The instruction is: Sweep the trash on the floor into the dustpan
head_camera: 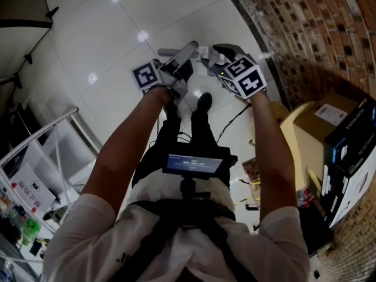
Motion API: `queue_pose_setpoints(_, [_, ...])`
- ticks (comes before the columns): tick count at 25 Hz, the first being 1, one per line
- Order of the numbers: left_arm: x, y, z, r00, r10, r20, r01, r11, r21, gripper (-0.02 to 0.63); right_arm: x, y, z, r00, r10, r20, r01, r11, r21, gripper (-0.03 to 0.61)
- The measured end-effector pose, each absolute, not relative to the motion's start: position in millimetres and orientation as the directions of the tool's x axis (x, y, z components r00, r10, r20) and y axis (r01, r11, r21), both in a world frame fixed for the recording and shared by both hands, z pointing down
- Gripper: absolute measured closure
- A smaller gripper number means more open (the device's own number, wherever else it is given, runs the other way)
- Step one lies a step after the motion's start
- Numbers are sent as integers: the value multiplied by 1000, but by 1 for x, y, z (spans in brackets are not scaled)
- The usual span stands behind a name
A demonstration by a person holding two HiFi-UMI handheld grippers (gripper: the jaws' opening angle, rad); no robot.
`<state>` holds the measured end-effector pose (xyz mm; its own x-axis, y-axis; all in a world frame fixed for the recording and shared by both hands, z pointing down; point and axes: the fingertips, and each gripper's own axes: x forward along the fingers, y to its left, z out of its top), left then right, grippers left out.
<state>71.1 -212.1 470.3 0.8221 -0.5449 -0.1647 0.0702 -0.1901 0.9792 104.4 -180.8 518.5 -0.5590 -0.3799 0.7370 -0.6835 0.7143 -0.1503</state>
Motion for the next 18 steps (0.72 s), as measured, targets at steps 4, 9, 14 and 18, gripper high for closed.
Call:
queue_pose_setpoints(4, [75, -211, 470, 829, -537, -157, 61, -191, 980, 430, 99, -172, 529, -549, -317, 773, -618, 777, -121, 339])
queue_pose_setpoints(9, [79, -208, 470, 838, -523, -156, 57, -201, 978, 430, 98, -164, 549, -517, -265, 814, -581, 807, -107, 339])
queue_pose_setpoints(14, [70, -211, 473, 822, -549, -150, 53, -187, 981, 430, 99, -166, 550, -534, -292, 793, -636, 757, -150, 339])
queue_pose_setpoints(18, [65, -219, 472, 818, -556, -148, 38, -205, 978, 430, 108, -171, 552, -523, -324, 788, -673, 724, -150, 328])
